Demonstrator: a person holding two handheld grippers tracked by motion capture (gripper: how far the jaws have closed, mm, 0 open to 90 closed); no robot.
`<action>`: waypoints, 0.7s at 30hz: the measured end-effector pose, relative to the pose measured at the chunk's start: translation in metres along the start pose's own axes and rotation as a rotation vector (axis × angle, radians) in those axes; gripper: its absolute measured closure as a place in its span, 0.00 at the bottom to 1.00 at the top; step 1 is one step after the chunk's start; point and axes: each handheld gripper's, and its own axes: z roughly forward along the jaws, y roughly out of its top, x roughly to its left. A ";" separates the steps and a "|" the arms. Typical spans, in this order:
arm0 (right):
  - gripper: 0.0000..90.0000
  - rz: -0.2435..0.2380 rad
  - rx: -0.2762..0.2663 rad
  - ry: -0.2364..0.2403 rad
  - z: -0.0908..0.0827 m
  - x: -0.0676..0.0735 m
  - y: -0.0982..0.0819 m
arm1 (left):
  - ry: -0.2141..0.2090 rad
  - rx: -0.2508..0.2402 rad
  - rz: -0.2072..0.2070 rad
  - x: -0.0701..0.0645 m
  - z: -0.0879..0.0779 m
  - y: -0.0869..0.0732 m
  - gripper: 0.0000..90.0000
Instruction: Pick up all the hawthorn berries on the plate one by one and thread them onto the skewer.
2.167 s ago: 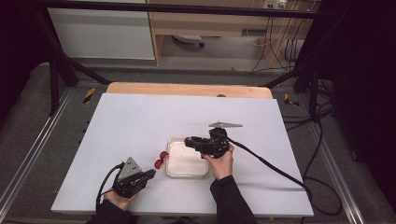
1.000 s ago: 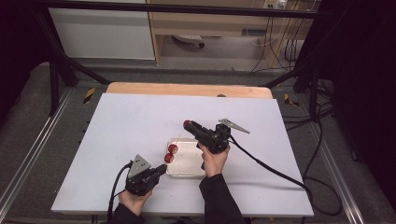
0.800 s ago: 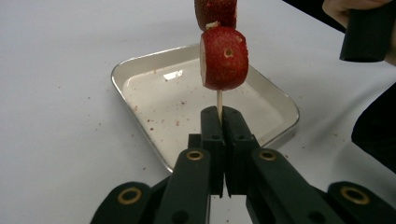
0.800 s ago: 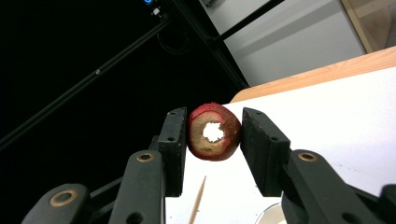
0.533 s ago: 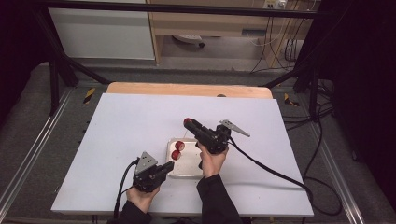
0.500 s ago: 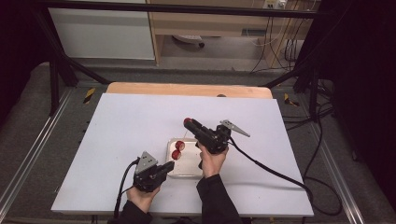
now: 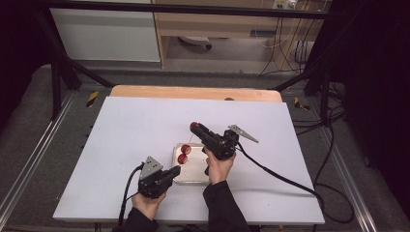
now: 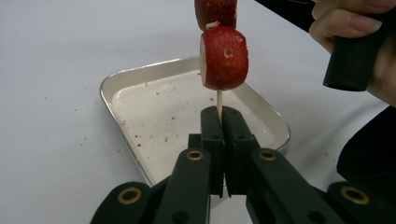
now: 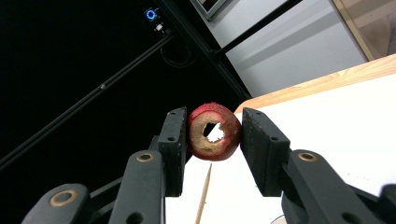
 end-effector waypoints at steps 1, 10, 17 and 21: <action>0.69 0.001 0.000 0.002 0.000 0.000 0.000 | 0.001 0.000 -0.002 0.000 0.000 0.000 0.98; 0.69 0.011 0.011 0.011 0.001 0.000 -0.002 | 0.005 -0.005 -0.007 0.001 0.001 0.000 0.98; 0.69 0.031 0.016 0.019 0.001 0.000 -0.006 | 0.003 -0.021 -0.032 0.000 0.003 0.002 0.98; 0.70 0.039 0.020 0.022 0.001 0.001 -0.010 | 0.006 -0.027 -0.043 -0.002 0.005 0.004 0.98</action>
